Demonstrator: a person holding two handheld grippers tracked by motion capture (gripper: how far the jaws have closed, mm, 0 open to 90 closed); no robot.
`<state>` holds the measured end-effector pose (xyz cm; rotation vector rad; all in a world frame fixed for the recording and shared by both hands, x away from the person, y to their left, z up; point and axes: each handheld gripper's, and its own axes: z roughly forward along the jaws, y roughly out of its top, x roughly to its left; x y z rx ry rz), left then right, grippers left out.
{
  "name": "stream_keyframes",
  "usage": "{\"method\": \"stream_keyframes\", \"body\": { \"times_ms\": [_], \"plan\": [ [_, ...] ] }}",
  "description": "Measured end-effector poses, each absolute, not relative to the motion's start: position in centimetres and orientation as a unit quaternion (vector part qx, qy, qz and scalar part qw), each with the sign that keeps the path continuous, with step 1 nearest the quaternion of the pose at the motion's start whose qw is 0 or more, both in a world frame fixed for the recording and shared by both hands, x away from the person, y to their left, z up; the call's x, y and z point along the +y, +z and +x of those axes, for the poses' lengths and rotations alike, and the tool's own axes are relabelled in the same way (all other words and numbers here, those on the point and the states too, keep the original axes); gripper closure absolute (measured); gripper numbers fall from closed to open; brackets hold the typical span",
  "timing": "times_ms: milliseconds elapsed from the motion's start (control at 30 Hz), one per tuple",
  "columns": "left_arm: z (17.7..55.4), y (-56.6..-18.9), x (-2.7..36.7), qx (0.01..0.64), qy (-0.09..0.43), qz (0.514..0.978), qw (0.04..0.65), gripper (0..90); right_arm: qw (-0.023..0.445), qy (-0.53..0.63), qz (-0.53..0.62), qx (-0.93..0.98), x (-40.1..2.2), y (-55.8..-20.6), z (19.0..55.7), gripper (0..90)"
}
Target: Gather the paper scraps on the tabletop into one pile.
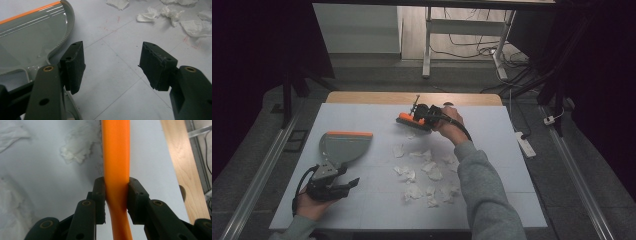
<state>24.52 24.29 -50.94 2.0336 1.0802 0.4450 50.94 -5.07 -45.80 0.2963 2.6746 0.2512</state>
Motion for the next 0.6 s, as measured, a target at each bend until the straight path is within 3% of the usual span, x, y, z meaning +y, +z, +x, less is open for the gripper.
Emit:
{"method": "stream_keyframes", "body": {
  "times_ms": [133,600],
  "plan": [
    [24.5,-50.9,24.3,0.425,0.174,0.799,0.389,37.5,0.218,0.076,0.081,0.97,-4.8,-45.9,50.0,71.0],
    [24.6,-51.0,24.1,0.426,0.175,0.8,0.383,37.5,0.149,0.088,0.034,0.984,-7.4,-44.9,44.1,71.0]
  ]
}}
